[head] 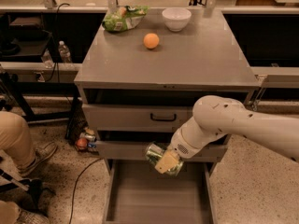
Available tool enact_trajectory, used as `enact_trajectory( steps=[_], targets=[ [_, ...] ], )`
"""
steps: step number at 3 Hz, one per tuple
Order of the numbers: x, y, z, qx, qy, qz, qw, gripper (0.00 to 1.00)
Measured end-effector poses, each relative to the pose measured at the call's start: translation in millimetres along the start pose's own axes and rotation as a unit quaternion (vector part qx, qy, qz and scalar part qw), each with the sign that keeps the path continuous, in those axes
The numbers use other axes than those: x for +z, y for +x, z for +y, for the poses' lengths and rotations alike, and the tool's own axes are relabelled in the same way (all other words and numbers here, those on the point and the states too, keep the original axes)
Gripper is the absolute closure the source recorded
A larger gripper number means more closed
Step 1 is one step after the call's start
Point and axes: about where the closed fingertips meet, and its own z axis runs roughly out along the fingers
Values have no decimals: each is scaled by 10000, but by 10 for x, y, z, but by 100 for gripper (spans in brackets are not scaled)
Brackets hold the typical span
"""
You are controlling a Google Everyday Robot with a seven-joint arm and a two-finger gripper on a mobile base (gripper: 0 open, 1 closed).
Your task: Place green can into bottom drawer
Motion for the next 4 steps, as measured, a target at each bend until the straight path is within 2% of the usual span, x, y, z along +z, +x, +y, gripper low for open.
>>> enact_trajectory(
  steps=[1, 2, 3, 4],
  targets=[
    [93, 50, -24, 109, 27, 84, 9999, 100],
    [584, 374, -117, 560, 43, 118, 9984, 100],
    [1221, 663, -274, 1032, 130, -78, 9945, 100],
    [1783, 870, -388, 1365, 68, -333, 9901, 100]
  ],
)
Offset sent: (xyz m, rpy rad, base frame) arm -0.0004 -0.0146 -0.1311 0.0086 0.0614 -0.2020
